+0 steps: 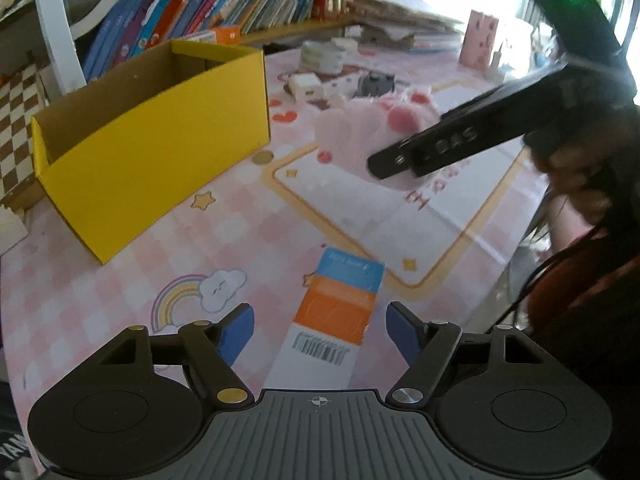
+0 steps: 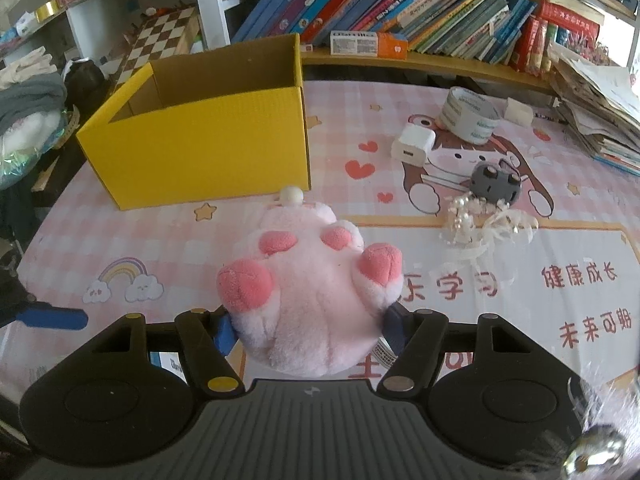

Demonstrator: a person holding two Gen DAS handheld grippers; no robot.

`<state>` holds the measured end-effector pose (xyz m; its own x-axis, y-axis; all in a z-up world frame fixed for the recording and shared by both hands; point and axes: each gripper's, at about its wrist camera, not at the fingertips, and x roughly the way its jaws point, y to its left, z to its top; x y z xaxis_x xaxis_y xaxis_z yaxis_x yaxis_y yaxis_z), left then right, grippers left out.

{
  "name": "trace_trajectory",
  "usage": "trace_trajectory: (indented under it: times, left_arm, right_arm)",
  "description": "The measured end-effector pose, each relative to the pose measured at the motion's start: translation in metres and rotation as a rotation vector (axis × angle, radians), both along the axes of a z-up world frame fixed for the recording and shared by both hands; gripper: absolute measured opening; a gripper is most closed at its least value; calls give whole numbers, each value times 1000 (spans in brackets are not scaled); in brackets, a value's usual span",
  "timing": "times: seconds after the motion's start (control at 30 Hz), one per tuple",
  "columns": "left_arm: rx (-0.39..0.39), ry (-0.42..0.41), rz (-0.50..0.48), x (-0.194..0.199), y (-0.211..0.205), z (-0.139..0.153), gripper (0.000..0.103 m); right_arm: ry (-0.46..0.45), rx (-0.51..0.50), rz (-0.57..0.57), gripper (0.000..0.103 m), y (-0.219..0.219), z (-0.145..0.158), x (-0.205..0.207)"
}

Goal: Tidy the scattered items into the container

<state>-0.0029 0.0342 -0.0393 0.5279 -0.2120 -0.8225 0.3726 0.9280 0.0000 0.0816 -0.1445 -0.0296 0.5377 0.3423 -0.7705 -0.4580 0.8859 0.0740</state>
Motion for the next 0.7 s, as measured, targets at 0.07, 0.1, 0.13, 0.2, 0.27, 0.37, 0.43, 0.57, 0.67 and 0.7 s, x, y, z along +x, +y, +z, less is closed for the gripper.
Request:
trace_trajectory:
  times: [0.07, 0.1, 0.13, 0.2, 0.27, 0.37, 0.43, 0.57, 0.67, 0.7]
  left_arm:
    - [26, 11, 5, 2, 0, -6, 74]
    - [26, 17, 8, 2, 1, -8, 74]
    - [20, 23, 10, 3, 1, -10, 72]
    - [-2, 29, 11, 4, 2, -12, 63]
    - [-32, 35, 16, 5, 2, -14, 50]
    - [-39, 21, 36, 5, 3, -15, 48]
    - [-49, 15, 40, 7, 4, -15, 45]
    - [-68, 4, 66, 9, 6, -16, 41]
    - [-87, -9, 120, 12, 12, -14, 40]
    - [-102, -15, 140, 11, 16, -13, 40]
  right_arm:
    - [4, -4, -3, 66, -1, -1, -1]
    - [7, -5, -4, 66, -2, -1, -1]
    - [8, -6, -6, 66, -3, -2, -2]
    - [11, -8, -7, 66, -4, -2, -2]
    - [12, -9, -9, 66, -5, -2, -3]
    - [11, -7, -13, 66, -4, -2, -3]
    - [11, -7, -9, 66, -3, -3, -3]
    - [11, -8, 5, 66, -2, -3, -4]
    - [5, -11, 16, 66, 0, -1, -5]
    - [3, -12, 21, 66, 1, 0, -6]
